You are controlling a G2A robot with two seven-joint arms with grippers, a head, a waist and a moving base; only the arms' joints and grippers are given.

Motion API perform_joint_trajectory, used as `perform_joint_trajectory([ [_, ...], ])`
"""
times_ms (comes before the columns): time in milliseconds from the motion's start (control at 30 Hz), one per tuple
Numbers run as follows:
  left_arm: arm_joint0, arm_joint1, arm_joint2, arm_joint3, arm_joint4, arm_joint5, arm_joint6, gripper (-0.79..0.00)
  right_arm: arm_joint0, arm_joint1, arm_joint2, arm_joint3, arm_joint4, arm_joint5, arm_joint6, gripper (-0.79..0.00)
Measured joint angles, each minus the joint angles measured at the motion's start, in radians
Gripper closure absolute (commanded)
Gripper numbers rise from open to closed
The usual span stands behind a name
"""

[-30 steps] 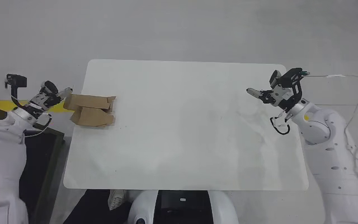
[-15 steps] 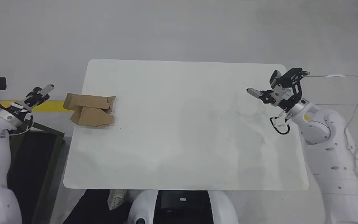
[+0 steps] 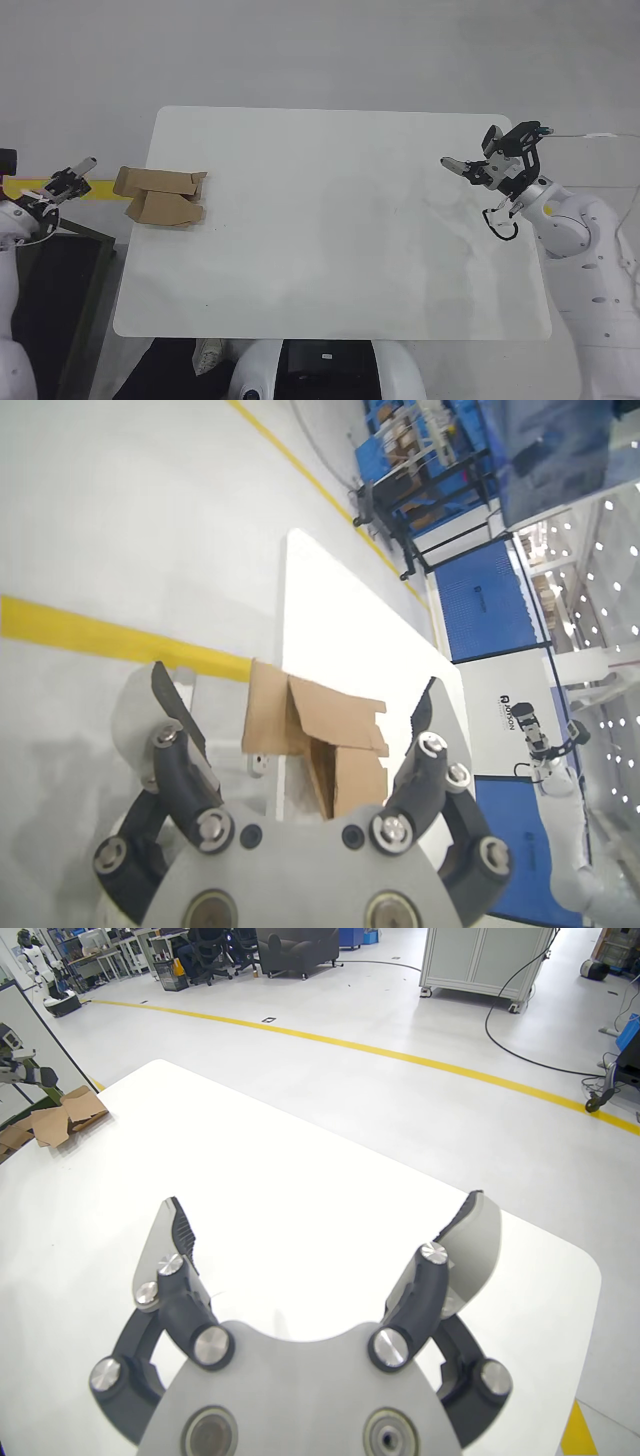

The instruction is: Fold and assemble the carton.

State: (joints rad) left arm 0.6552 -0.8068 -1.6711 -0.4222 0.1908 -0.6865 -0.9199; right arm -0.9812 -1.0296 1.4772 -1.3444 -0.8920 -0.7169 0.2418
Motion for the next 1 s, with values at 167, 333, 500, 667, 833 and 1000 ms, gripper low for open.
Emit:
perform_joint_trajectory([
  [167,0.001,0.016,-0.009,0.038,-0.003,0.083,-0.031,-0.785,0.0,0.0,0.0,0.0,0.0,0.0,0.0,-0.785],
  [333,-0.014,0.023,-0.012,0.079,-0.038,0.142,-0.099,-0.785,0.0,0.0,0.0,0.0,0.0,0.0,0.0,-0.785],
  [500,-0.033,0.019,0.002,0.092,-0.066,0.163,-0.169,-0.785,0.0,0.0,0.0,0.0,0.0,0.0,0.0,-0.785],
  [667,-0.038,-0.006,0.042,0.105,-0.067,0.162,-0.137,-0.785,0.0,0.0,0.0,0.0,0.0,0.0,0.0,-0.785],
  [833,-0.056,-0.032,0.081,0.119,-0.054,0.198,-0.08,-0.785,0.0,0.0,0.0,0.0,0.0,0.0,0.0,-0.785],
  [1000,-0.076,-0.054,0.111,0.126,-0.071,0.204,-0.067,-0.785,0.0,0.0,0.0,0.0,0.0,0.0,0.0,-0.785],
])
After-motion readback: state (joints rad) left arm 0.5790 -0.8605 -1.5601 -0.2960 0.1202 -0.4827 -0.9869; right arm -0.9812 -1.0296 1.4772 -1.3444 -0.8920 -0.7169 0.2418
